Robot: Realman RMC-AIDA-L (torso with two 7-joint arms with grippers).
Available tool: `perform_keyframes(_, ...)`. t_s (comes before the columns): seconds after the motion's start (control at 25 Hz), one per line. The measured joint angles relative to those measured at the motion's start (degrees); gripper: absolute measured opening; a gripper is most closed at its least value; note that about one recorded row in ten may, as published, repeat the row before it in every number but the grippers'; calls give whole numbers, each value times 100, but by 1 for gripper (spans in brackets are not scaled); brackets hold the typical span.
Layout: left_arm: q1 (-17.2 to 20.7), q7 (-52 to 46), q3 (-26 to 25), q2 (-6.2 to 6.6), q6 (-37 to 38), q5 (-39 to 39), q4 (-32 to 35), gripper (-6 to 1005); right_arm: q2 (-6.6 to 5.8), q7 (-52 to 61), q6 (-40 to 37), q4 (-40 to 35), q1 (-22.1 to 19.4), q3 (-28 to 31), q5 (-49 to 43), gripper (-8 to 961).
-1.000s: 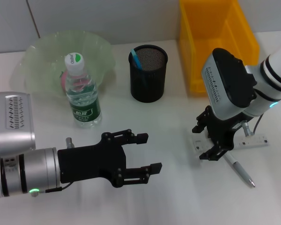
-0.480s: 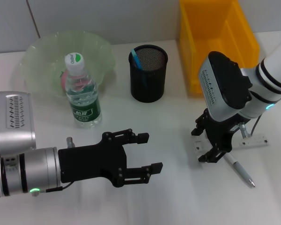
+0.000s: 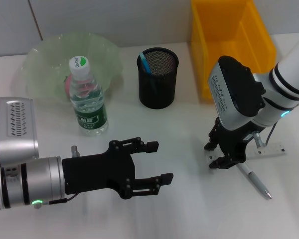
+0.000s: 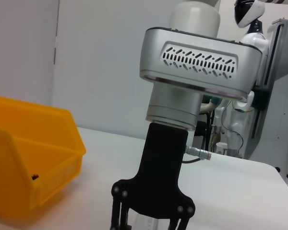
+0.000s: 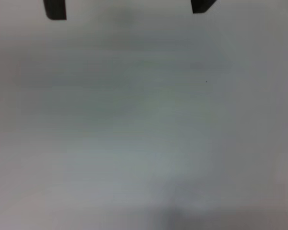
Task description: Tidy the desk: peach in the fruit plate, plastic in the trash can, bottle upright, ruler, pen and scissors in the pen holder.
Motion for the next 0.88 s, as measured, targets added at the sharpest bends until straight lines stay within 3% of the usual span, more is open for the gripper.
perform_keyframes(0.16, 0, 0, 0, 0, 3, 4, 0, 785, 0, 5, 10, 36, 2, -1, -15, 593)
perform_keyframes(0.28, 0, 5, 0, 0, 0, 11, 0, 785, 0, 50, 11, 36, 6, 6, -15, 387)
perform_keyframes(0.48, -4, 14, -11, 0, -1, 15, 0, 785, 1, 99, -23, -71, -7, 44, 6, 386)
perform_keyframes(0.88, -49, 40, -11, 0, -12, 18, 0, 785, 6, 1018, -161, -1619, -346, 156, 73, 386)
